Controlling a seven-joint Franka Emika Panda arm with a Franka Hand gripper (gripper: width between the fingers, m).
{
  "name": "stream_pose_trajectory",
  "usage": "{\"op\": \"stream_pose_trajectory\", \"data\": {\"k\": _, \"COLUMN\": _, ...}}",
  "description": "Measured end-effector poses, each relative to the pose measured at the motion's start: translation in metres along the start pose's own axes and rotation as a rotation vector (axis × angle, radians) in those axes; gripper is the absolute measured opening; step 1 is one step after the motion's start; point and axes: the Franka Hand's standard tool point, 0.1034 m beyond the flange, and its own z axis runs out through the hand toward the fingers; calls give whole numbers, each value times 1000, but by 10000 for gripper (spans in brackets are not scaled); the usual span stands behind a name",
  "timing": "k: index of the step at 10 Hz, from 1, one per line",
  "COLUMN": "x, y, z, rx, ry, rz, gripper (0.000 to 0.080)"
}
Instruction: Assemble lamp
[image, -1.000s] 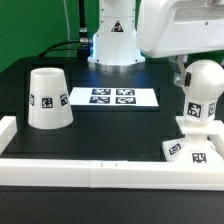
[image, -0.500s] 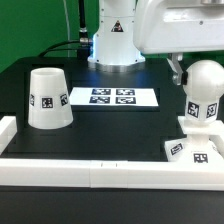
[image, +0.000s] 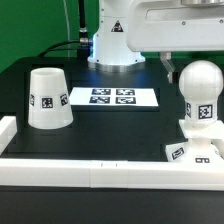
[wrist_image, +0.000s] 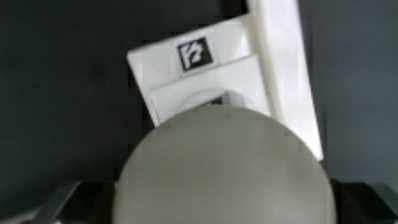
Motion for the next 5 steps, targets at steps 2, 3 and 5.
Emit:
{"op": "stream_pose_trajectory", "data": {"k": 2, "x": -1, "y": -1, "z": 0, "rx": 11, "ry": -9, "rz": 204, "gripper": 574}}
{"op": "stream_pose_trajectory", "data": {"k": 3, "x": -1, "y": -1, "z": 1, "rx": 12, "ry": -10, "rz": 251, "gripper": 574}}
{"op": "stream_pose_trajectory", "data": {"k": 5, "x": -2, "y": -3, "z": 1, "rx": 25, "ry": -25, "rz": 432, "gripper": 574}}
